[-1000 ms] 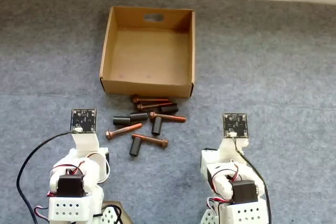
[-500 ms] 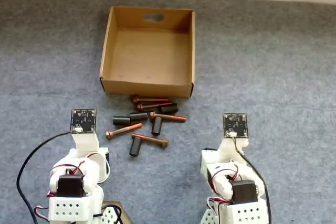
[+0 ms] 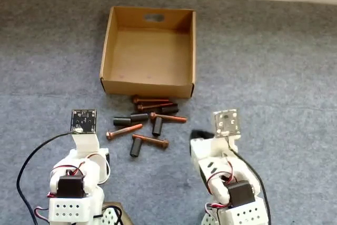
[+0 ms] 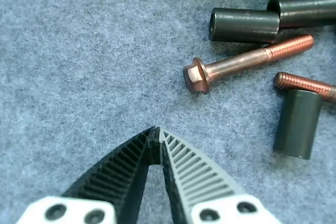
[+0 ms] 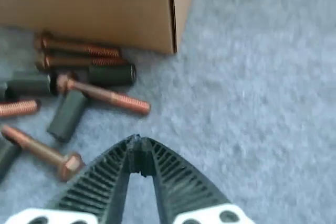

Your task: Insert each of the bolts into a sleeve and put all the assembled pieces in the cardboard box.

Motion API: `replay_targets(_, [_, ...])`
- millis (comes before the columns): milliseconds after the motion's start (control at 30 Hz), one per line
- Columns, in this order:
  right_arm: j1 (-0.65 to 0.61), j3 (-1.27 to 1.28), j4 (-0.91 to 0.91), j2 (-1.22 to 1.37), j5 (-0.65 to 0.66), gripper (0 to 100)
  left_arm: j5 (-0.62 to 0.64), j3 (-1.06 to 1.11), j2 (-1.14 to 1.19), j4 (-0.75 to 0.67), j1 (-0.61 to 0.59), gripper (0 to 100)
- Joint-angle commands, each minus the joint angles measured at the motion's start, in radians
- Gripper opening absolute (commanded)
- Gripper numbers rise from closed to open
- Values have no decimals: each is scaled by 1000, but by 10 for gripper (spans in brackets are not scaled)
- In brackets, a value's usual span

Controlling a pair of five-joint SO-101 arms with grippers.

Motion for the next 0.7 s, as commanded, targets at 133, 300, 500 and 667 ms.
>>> replay_targets(133, [-82, 65, -97, -7, 198, 126, -3, 18, -2, 0, -2, 8])
replay_targets(300, [-101, -7, -104, -5, 327, 167, -3, 18, -2, 0, -2, 8])
replay_targets(500, [-27, -248, -53, -2, 299, 138, -3, 18, -2, 0, -2, 8])
replay_targets(667, [-27, -516, 105, 157, 293, 138, -3, 18, -2, 0, -2, 8])
